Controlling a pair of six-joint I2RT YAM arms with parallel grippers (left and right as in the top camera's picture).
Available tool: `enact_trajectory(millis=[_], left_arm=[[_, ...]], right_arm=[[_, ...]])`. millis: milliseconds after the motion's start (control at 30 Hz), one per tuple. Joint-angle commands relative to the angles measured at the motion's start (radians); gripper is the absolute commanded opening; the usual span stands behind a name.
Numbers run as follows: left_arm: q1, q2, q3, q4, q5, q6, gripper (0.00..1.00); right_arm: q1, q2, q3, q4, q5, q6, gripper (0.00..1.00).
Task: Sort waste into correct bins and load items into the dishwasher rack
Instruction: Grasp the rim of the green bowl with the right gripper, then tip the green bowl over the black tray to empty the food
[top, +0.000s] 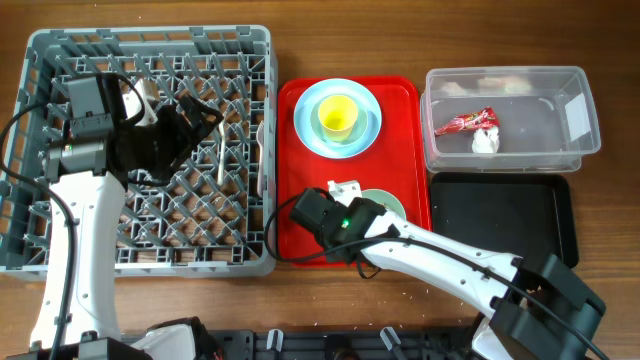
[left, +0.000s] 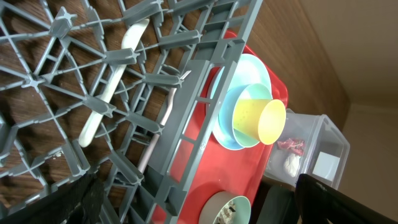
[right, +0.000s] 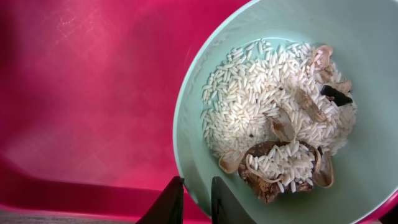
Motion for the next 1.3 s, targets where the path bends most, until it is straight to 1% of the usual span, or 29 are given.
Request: enact_trajectory(millis=[0,167,267,333,367,400,433,500,567,600,633,700,767,833,900,933,967,1100,1133,1167,1233,1267], left_arm=[[0.004,-0.002,0.01,0.003,0.015,-0.006,1.0],[0.004,-0.002,0.01,0.003,0.015,-0.006,1.0],[0.004,-0.002,0.01,0.003,0.015,-0.006,1.0],[0.004,-0.002,0.01,0.003,0.015,-0.006,1.0],[0.004,-0.002,0.01,0.003,0.014,-0.005,1.0],[0.004,-0.002,0.01,0.003,0.015,-0.006,1.0],[0.004,-0.002,0.01,0.003,0.015,-0.006,1.0],[0.004,-0.002,0.01,0.003,0.015,-0.006,1.0],[0.004,-0.002,0.01,0.003,0.015,-0.006,1.0],[0.004,-0.002,0.01,0.003,0.014,-0.006,1.0],[0.004,-0.002,0.01,0.003,0.015,-0.006,1.0],[0.004,-0.002,0.01,0.003,0.015,-0.006,1.0],[0.004,-0.002,0.01,0.003,0.015,-0.006,1.0],[0.004,-0.002,0.01,0.003,0.015,-0.006,1.0],[0.004,-0.002,0.01,0.003,0.015,-0.006,1.0],[0.004,-0.002,0.01,0.003,0.015,-0.006,1.0],[0.004,-0.002,0.01,0.003,0.014,-0.006,1.0],[0.004,-0.002,0.01,0.003,0.015,-0.006,1.0],[0.004,-0.002,0.01,0.003,0.015,-0.006,1.0],[0.004,-0.002,0.01,0.003,0.015,-0.006,1.0],[0.004,-0.002,0.01,0.003,0.015,-0.006,1.0],[0.004,-0.002,0.01,0.003,0.015,-0.006,1.0]], right_arm=[[0.002,0.014,-0.005,-0.002,-0.016,0.011,0.17],[0.002,0.014,-0.01,0.003,-0.016,0.011,0.17],[0.002,0.014,-0.073,0.062,-0.02,0.011,0.17],[0.002,0.01,-0.076,0.075,-0.019,0.01,0.15],[0.001,0.006,-0.063,0.073,-0.017,0.009,0.14],[0.001,0.002,-0.042,0.07,-0.01,-0.011,0.11],[0.001,-0.002,-0.02,0.064,0.002,-0.032,0.06],[-0.018,-0.03,0.067,-0.005,0.073,-0.043,0.04],[-0.063,-0.068,0.149,-0.076,0.094,-0.045,0.04],[-0.114,-0.104,0.188,-0.114,0.09,-0.075,0.04],[-0.146,-0.128,0.195,-0.135,0.09,-0.077,0.04],[-0.278,-0.189,0.194,-0.208,0.086,-0.078,0.04],[-0.431,-0.21,0.191,-0.246,0.012,-0.134,0.04],[-0.568,-0.22,0.168,-0.243,-0.092,-0.192,0.04],[-0.687,-0.242,0.142,-0.234,-0.172,-0.201,0.04],[-0.748,-0.266,0.132,-0.225,-0.224,-0.238,0.04],[-0.801,-0.3,0.123,-0.213,-0.28,-0.274,0.04],[-0.964,-0.456,0.081,-0.201,-0.385,-0.343,0.04],[-1.007,-0.495,0.062,-0.201,-0.431,-0.381,0.04],[-1.065,-0.531,0.034,-0.199,-0.529,-0.435,0.04],[-1.141,-0.547,-0.006,-0.185,-0.669,-0.499,0.04],[-1.22,-0.546,-0.053,-0.154,-0.765,-0.539,0.04]])
